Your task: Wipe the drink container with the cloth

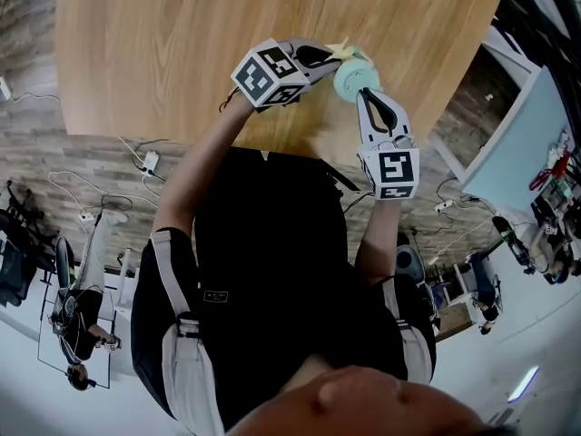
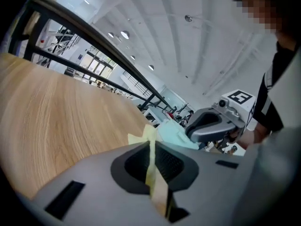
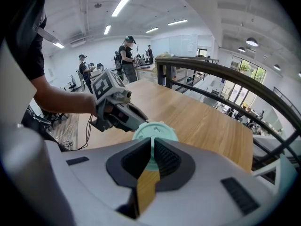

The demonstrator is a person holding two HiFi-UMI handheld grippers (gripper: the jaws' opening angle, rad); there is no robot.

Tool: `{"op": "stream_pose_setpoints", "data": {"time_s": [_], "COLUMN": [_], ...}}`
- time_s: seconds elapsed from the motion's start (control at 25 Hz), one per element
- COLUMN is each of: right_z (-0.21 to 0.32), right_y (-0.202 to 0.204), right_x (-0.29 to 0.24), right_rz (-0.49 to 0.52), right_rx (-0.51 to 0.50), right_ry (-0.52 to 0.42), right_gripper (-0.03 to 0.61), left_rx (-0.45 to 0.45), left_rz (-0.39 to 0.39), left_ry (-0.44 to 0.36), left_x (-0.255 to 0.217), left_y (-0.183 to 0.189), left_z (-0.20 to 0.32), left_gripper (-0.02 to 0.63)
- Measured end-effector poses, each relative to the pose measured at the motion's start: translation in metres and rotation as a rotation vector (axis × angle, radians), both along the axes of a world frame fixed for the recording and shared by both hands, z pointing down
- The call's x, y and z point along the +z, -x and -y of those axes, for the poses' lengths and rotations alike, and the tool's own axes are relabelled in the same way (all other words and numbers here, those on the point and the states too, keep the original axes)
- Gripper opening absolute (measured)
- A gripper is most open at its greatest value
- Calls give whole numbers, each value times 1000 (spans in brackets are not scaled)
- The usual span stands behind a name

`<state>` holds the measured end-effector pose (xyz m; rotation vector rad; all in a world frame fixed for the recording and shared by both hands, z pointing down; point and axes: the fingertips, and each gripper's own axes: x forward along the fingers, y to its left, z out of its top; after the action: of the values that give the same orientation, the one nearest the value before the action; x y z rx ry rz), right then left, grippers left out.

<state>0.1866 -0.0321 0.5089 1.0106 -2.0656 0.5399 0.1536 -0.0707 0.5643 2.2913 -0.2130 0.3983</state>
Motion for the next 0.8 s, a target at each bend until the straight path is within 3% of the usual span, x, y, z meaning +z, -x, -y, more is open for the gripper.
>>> {"op": "stream_pose_setpoints", "data": {"time_s": [0.36, 0.8], "right_z": [1, 2], "right_y": [0, 3], "right_x": [-2, -2], "right_rz": [-7, 12], "right_rx": [-6, -5], "right_ry": [-8, -4], "right_gripper": [40, 40], "left_rx": [130, 216], "left_rz": [34, 106], "left_ry": [-69, 8], "left_x": [-8, 53], "left_y": [-5, -15], "left_z": [6, 7], "left_gripper": [34, 34]}}
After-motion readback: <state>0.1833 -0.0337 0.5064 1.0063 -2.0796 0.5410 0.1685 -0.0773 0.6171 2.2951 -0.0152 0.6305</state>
